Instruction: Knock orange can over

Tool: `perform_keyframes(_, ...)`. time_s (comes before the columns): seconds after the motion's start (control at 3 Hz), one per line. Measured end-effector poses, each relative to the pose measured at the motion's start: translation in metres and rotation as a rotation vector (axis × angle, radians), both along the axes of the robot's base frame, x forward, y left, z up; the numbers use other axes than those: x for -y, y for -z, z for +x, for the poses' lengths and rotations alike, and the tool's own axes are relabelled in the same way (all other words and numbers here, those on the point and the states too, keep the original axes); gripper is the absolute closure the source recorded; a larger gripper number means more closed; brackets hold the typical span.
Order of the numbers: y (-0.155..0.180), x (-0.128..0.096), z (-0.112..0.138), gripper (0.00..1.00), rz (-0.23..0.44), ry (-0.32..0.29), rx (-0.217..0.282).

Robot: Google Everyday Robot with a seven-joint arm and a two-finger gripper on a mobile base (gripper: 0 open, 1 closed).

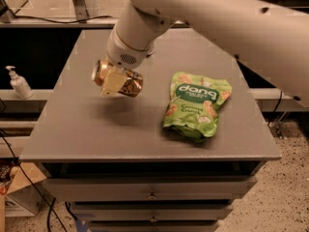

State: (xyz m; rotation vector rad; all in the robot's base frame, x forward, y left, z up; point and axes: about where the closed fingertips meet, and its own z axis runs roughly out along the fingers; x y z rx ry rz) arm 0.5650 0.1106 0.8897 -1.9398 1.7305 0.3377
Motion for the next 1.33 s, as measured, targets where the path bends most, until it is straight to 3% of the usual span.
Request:
perform_keyframes(0.33,0.019,0.023,0.014,0.35,-0.191,0.024,0.057)
perform_keyframes(0.67,0.026,0.046,0.032,0.13,-0.314,0.05,0.098)
perform_keyframes(1.0,0.026,0.048,0.033,0.0,-0.325,0.05,0.109)
perform_keyframes(1.33,0.026,0.048,0.033,0.0,-0.325,0.05,0.108)
